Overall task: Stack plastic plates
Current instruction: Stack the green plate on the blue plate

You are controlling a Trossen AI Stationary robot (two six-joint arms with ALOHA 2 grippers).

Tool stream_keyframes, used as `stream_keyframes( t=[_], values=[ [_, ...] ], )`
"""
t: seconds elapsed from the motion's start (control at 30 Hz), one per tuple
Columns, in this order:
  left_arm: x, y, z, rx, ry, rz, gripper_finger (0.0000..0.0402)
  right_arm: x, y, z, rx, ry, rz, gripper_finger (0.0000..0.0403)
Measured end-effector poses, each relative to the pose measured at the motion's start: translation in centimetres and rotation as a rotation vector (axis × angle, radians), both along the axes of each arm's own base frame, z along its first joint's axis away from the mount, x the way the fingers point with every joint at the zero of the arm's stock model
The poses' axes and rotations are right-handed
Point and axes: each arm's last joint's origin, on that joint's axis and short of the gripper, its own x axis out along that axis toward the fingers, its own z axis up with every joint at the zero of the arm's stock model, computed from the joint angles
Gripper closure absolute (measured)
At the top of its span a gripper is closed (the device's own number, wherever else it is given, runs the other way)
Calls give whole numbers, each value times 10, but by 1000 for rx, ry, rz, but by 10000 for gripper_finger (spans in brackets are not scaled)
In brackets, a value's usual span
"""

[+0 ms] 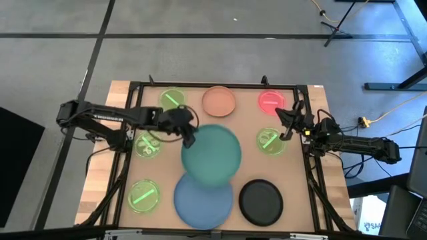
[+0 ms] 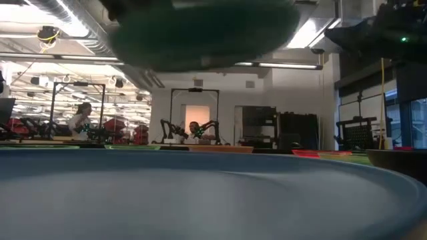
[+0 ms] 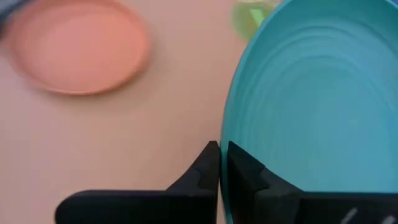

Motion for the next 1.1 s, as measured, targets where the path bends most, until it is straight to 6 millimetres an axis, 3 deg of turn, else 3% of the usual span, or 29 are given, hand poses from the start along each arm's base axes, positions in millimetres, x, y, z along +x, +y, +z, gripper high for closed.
stream_keyframes(
  t=[0.23,0.37,0.5,0.8,1.1],
  values=[
    [3,-65,-13,-71,21,-91,395,1,3,0,7,0,132,400],
    [7,-96,-35,-77,91,-124,395,1,4,0,12,0,180,400],
    [13,-114,-60,-95,170,-111,395,2,5,-1,38,-6,199,400],
    [22,-124,-95,-97,276,-86,385,2,6,-1,55,-6,243,400],
    [23,-117,-95,-177,327,-125,321,2,6,-1,46,1,238,400]
  ],
)
